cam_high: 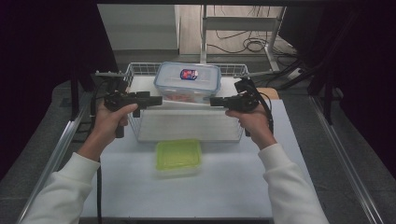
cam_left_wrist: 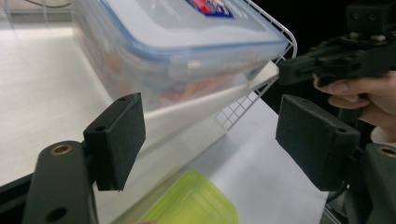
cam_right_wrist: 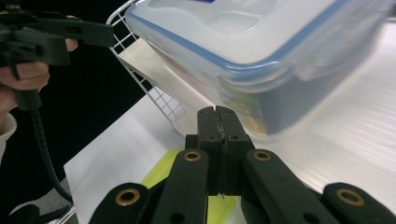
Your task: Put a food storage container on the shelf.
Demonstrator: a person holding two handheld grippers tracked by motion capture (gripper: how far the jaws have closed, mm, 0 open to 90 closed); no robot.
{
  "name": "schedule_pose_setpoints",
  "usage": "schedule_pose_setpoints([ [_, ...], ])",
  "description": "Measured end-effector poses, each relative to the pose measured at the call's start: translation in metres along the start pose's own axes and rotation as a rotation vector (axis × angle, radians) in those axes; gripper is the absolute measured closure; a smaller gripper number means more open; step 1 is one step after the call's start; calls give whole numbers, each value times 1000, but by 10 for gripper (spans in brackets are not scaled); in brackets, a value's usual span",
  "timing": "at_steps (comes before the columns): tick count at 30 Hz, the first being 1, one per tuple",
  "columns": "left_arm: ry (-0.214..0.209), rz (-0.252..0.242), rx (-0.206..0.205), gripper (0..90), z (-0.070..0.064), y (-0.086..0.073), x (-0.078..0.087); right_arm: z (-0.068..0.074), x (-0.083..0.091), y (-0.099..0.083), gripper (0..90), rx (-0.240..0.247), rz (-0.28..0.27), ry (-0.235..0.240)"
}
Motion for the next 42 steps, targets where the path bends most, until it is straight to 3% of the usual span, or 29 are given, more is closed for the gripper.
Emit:
schedule_pose_setpoints([
  [5, -13, 9, 11, 235, 2, -9, 0, -3, -14, 2, 888, -9, -3, -16],
  [10, -14, 10, 24, 240, 7, -14, -2, -12, -15, 5, 888, -40, -31, -39],
  [16, -11, 11, 27, 240, 9, -16, -2, -16, -15, 6, 888, -38, -41, -57],
  [26, -21, 20, 25, 237, 7, -25, -4, -16, -13, 4, 888, -60, -65, -33],
  [35, -29, 18, 3, 243, -1, -49, 1, 1, 3, -22, 887, -31, -79, 24],
  [39, -42, 18, 9, 246, -6, -65, 1, 2, 12, -41, 886, -38, -68, 23],
  [42, -40, 15, 21, 262, -8, -86, -3, 0, 17, -66, 862, -50, -61, 19],
])
Point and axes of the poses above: each handheld gripper's, and its own axes: x roughly backward along the jaws, y roughly out of its top, z roughly to its left, the point moved 6 cm from there along -x, roughly forward along the jaws, and after that the axes turned 1 degree about z, right-handed, at the moved point
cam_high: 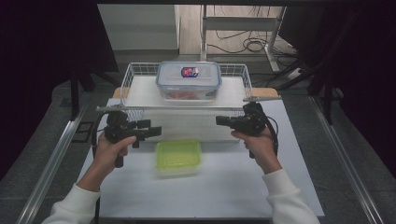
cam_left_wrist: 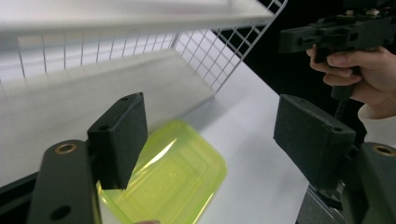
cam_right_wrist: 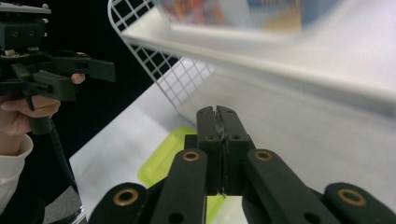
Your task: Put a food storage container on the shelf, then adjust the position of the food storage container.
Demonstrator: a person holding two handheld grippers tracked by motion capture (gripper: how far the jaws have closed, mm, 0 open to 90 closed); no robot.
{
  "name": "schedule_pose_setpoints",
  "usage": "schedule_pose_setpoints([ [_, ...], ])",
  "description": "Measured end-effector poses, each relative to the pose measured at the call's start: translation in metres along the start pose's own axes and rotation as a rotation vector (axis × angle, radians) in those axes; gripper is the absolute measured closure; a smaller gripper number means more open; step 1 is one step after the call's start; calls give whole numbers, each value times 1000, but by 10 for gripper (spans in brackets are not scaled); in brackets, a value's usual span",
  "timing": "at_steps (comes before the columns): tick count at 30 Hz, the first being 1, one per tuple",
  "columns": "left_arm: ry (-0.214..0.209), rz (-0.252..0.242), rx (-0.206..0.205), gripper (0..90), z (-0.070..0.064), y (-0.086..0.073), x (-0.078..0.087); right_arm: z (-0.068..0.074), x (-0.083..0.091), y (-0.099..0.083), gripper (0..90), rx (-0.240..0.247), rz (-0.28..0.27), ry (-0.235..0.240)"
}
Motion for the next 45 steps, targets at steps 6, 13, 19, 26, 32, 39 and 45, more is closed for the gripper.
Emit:
schedule_pose_setpoints([
  [6, -13, 38, -5, 267, -1, -25, -6, -4, 4, -30, 734, 7, 5, -3],
  [13, -2, 93, 0, 264, 1, -54, -13, -7, 5, -61, 437, -7, 58, -23],
  [19, 49, 132, -20, 267, 5, -67, -18, -6, 8, -77, 387, 32, 95, -27],
  [26, 93, 155, -46, 289, 11, -71, -20, -11, 2, -95, 356, 40, 146, -27],
  [32, 114, 169, -58, 292, 13, -73, -19, -17, -1, -101, 350, 23, 159, -34],
  [39, 139, 197, -81, 298, 15, -75, -21, -20, -5, -104, 343, 9, 175, -34],
  [45, 161, 209, -87, 368, 16, -77, -23, -18, -4, -104, 339, 3, 168, -27],
])
Point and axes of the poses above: each handheld gripper's, and its own axes: x roughly backward along the jaws, y roughly out of its top, z roughly to its left, the point moved 6 cm from there along -x, roughly forward along the jaws, and after that the axes turned 1 degree about z, right-handed, at the moved point
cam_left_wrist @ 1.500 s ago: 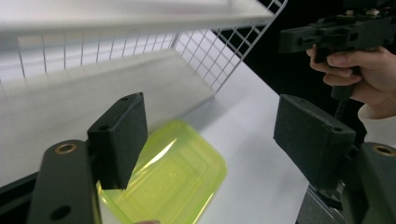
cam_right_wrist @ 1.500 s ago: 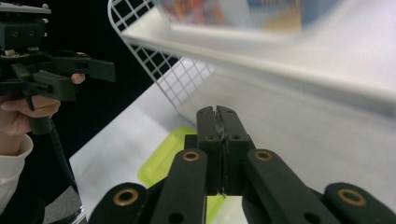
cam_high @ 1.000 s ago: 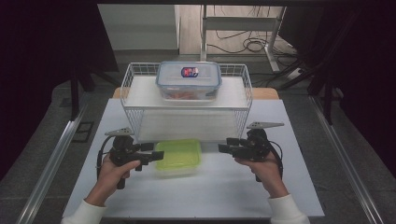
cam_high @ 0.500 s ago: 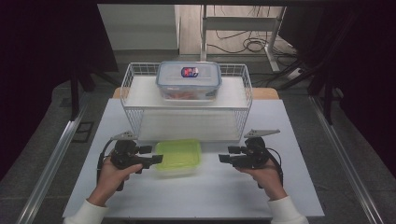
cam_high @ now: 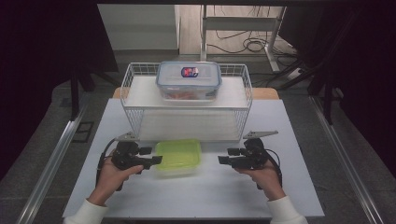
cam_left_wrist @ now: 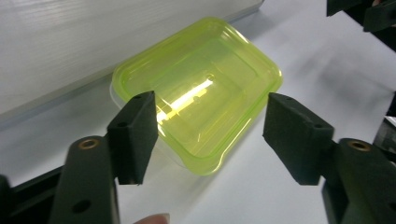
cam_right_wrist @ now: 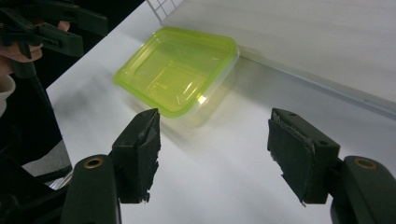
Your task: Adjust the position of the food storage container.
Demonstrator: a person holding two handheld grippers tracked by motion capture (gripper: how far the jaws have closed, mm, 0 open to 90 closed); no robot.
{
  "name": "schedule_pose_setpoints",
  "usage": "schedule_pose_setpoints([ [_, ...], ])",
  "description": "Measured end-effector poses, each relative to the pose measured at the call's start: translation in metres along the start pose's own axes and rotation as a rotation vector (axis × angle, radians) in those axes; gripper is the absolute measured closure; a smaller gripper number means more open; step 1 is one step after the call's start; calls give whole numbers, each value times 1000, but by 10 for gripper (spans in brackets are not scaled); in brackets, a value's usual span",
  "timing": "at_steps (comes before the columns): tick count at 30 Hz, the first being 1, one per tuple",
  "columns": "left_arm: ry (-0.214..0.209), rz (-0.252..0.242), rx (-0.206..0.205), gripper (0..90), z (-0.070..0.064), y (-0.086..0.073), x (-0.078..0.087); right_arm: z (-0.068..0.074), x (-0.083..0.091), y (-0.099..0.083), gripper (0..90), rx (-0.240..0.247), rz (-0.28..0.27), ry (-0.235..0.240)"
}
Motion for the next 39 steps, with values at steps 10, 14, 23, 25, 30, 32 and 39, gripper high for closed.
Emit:
schedule_pose_setpoints([
  [10, 22, 10, 3, 478, 5, -1, -5, -6, 4, -3, 338, -18, -5, -8],
  [14, 12, 10, 4, 636, 4, -1, -7, -8, 4, -5, 337, -25, -2, -9],
  [23, 22, 9, 5, 689, 6, -3, -5, -8, 2, -7, 331, -29, 3, 8],
  [25, 26, 4, 34, 636, 10, -5, -3, -9, 1, -8, 331, -32, 8, 6],
  [30, 12, -5, 99, 528, 16, -10, 2, -11, -2, -10, 331, -37, 19, -2],
  [32, 2, -3, 122, 508, 20, -12, 3, -12, -3, -11, 331, -40, 25, -4],
  [39, -45, -2, 252, 389, 30, -20, -3, -12, -12, -13, 331, -38, 44, -7],
])
Point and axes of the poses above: each handheld gripper's, and its own axes: x roughly backward along the jaws, y roughly out of its top, z roughly to its left, the point moved 6 cm from there along -x, roughly forward along the jaws, and after that the axes turned 1 degree about z, right-handed, at the moved point
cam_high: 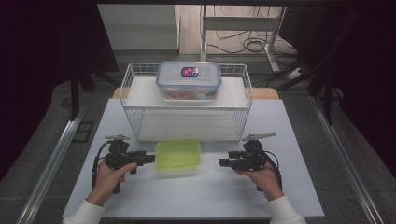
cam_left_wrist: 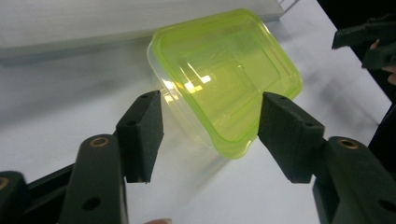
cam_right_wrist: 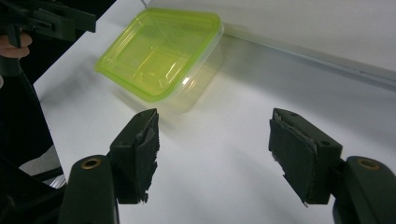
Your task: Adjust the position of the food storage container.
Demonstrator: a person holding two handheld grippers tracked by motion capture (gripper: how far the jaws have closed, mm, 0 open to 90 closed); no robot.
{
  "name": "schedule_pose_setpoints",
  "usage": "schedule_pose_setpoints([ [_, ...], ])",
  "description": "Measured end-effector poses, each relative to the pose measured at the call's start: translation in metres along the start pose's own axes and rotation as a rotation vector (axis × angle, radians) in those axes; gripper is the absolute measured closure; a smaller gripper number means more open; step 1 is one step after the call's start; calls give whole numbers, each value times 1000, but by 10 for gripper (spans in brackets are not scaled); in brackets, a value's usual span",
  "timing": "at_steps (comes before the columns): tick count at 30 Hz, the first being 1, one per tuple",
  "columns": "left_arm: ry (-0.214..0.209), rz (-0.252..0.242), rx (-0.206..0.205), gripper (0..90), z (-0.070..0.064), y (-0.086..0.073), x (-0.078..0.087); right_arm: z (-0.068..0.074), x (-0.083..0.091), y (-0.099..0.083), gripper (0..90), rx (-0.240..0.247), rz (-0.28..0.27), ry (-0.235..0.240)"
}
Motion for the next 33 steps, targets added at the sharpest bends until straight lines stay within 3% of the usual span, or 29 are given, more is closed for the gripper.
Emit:
schedule_pose_setpoints([
  [9, -22, 2, 50, 356, 5, -1, -6, 2, -15, -2, 331, 1, 29, 4],
  [14, -25, -2, 52, 352, 5, 0, -8, 2, -19, 1, 372, -1, 0, 4],
  [19, -28, -4, 55, 347, 4, 0, -6, 1, -22, 8, 486, 3, -25, -10],
  [20, -28, -8, 55, 347, 4, 0, -6, 1, -26, 16, 609, 17, -37, -22],
  [21, -28, -9, 53, 347, 4, 0, -5, 1, -26, 16, 609, 17, -37, -22],
  [22, -22, -7, 49, 345, 5, 0, -4, 1, -34, 25, 722, 27, -51, -30],
  [23, -22, -7, 49, 344, 5, 0, -4, 1, -34, 25, 722, 27, -51, -30],
  [25, -22, -6, 43, 342, 4, -1, -4, 0, -51, 41, 842, 58, -49, -72],
  [26, -22, -6, 43, 340, 4, -1, -4, 0, -51, 41, 842, 58, -49, -72],
  [27, -27, -7, 41, 339, 4, 0, -4, -1, -61, 52, 885, 67, -58, -88],
  [33, -25, -5, 37, 334, 6, 0, -3, 1, -86, 75, 888, 94, -69, -105],
])
Point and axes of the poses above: each handheld gripper's, and its own axes: x roughly backward along the jaws, y roughly out of its top, z roughly to its left, the point moved 6 cm from there along -x, roughly forward along the jaws, and after that the axes turned 1 degree about z, right-handed, at the moved point
